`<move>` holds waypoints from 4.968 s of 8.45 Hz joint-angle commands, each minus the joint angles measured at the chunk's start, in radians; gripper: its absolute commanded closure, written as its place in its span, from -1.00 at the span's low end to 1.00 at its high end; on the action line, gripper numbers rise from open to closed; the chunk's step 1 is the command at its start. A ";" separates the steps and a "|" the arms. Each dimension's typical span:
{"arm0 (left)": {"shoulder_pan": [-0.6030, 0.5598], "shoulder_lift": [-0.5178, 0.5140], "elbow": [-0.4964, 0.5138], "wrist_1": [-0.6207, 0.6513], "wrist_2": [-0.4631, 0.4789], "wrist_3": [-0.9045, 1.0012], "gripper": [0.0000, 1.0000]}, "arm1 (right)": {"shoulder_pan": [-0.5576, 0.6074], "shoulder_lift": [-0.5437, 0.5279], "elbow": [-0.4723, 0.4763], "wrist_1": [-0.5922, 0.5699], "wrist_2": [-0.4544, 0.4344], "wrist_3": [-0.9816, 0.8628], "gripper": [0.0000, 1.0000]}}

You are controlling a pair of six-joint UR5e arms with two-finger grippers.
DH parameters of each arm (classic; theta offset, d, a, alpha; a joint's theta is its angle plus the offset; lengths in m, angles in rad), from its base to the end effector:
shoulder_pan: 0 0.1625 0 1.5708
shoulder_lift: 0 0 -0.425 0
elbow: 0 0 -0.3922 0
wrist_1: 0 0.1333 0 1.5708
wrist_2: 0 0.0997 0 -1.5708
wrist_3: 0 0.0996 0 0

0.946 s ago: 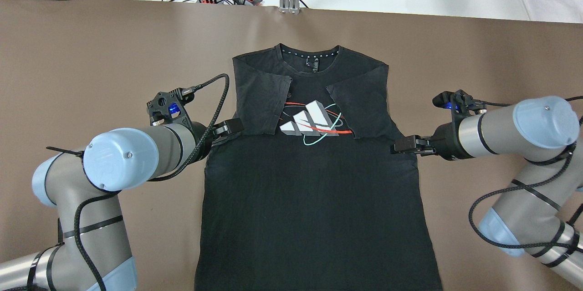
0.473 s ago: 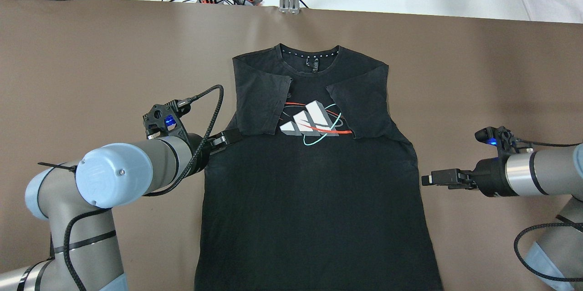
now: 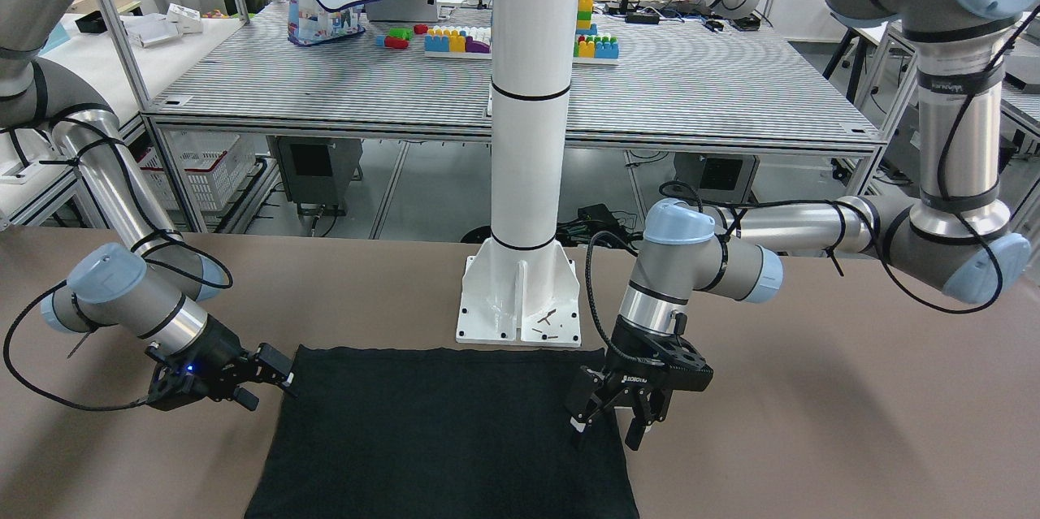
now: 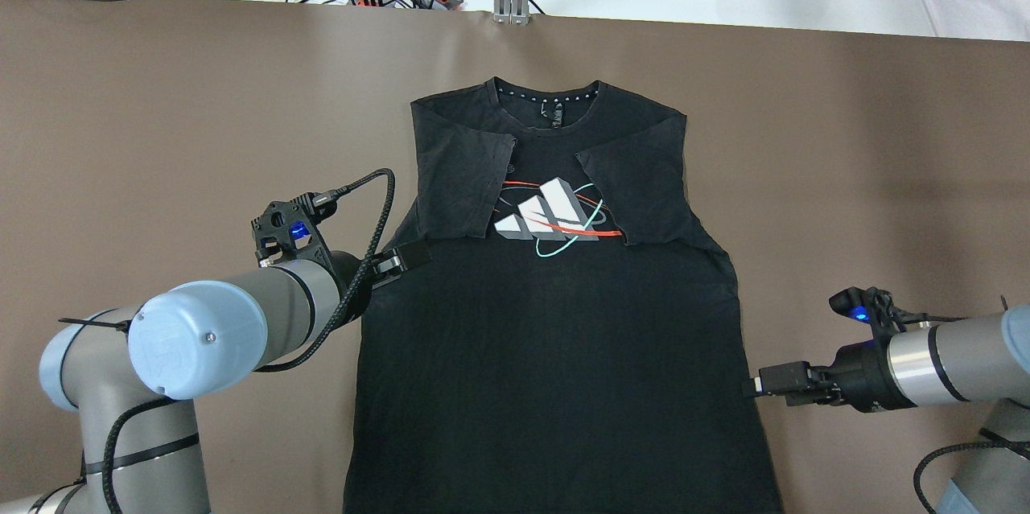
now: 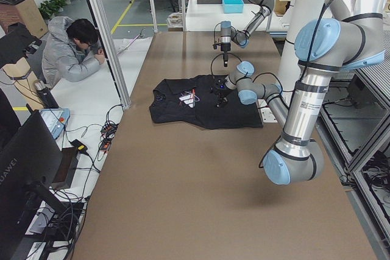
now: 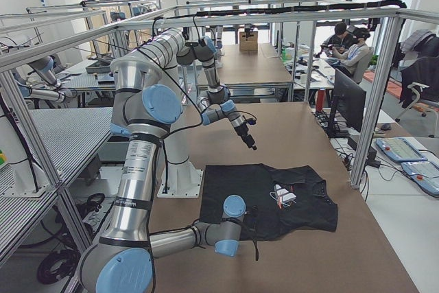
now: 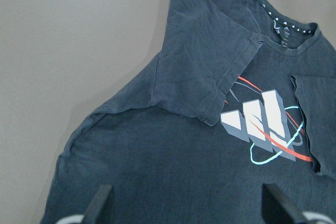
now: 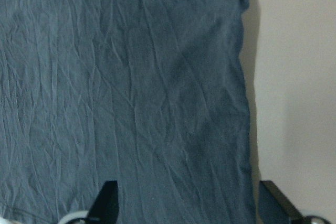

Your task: Fold clothes

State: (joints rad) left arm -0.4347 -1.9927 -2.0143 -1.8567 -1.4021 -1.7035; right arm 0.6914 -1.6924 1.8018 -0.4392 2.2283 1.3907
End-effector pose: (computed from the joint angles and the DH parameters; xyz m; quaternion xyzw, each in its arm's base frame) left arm 0.4435 -0.3713 0.2006 0.1515 0.5256 -0.2780 0.7896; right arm -0.2968 -0.3396 0.4727 -0.0059 -0.6097 0.0131 0.7925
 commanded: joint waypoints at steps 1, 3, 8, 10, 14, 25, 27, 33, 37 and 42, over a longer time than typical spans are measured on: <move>0.004 0.003 -0.001 0.001 0.009 0.001 -1.00 | -0.107 -0.038 0.002 0.010 0.014 0.005 -0.89; 0.004 0.011 -0.001 0.002 0.023 0.001 -1.00 | -0.145 -0.073 0.002 0.034 0.017 0.007 -0.89; 0.004 0.017 0.000 0.002 0.028 0.001 -1.00 | -0.222 -0.090 -0.004 0.037 0.002 0.007 -0.89; 0.004 0.022 -0.001 0.002 0.028 0.001 -1.00 | -0.242 -0.090 -0.010 0.036 -0.015 0.007 -0.89; 0.004 0.029 -0.004 0.001 0.028 0.008 -1.00 | -0.293 -0.089 -0.013 0.037 -0.085 0.007 0.94; 0.269 0.185 -0.095 -0.123 -0.055 0.015 -1.00 | -0.257 -0.099 -0.007 0.172 -0.081 0.068 1.00; 0.290 0.357 -0.071 -0.377 -0.054 0.021 -1.00 | -0.251 -0.096 -0.006 0.172 -0.085 0.067 1.00; 0.457 0.369 0.063 -0.521 0.135 -0.021 -1.00 | -0.234 -0.098 -0.006 0.178 -0.084 0.067 1.00; 0.481 0.368 0.061 -0.519 0.172 -0.024 -0.89 | -0.234 -0.095 -0.002 0.194 -0.082 0.068 1.00; 0.531 0.364 0.063 -0.516 0.256 -0.038 0.57 | -0.234 -0.095 -0.002 0.195 -0.085 0.068 1.00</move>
State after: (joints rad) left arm 0.0724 -1.6272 -1.9513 -2.3741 -1.1933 -1.7360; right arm 0.4571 -1.7871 1.7993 -0.2449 2.1439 1.4588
